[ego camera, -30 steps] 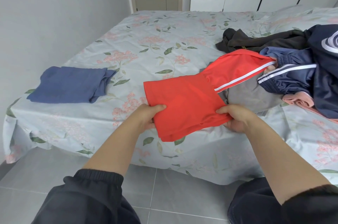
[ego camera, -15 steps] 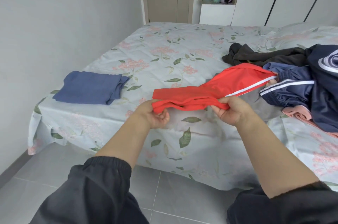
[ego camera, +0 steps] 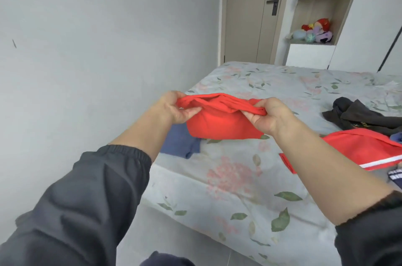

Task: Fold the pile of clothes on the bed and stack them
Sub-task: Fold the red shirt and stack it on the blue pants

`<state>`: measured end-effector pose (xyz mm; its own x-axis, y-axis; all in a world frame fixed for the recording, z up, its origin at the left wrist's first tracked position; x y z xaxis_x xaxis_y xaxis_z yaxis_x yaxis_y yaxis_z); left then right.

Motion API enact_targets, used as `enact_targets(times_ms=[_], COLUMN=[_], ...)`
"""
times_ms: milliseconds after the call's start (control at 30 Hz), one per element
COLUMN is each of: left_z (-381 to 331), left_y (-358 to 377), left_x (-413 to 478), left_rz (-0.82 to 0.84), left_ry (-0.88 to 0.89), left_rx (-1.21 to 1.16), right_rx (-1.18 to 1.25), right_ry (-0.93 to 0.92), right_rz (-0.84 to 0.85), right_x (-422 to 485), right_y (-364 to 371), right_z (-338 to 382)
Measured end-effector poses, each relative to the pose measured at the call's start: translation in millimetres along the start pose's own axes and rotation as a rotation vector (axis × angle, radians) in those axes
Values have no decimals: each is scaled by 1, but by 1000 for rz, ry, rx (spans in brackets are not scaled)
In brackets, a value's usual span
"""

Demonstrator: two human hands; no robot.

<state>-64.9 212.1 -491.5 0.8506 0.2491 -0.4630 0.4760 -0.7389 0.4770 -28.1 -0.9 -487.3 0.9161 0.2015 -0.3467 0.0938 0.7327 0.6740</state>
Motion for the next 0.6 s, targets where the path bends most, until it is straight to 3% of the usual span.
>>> enact_targets(times_ms=[133,267,467,533,600], left_z=[-74,-92,-7,-2,-15], left_y=[-31,-93,-235,-250,-254], left_x=[31,74,158,167,154], left_rz=[104,160,-327,-439,-649], left_ry=[207,340,177,234,357], left_rx=[-105,-156,42,206,539], right_rx=[33,-110,-356,-422,-468], right_ry=[-22,1,337,347,323], right_rz=[147,220,4,15,63], right_x=[39,88,140,142,142], right_y=[71,88,22,12,10], right_z=[-34,-101,-268,-283,-280])
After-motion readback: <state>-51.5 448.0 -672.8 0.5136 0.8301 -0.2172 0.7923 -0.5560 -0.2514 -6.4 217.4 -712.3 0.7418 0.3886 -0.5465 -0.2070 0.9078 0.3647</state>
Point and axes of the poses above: each hand's wrist, its own x-axis towards the middle knuckle, its own y-axis out of the palm, z = x × y, the point moved 10 cm from there along x, towards the middle knuckle, and after that the axes turned 2 degrees about -z, right-handed, at the moved point
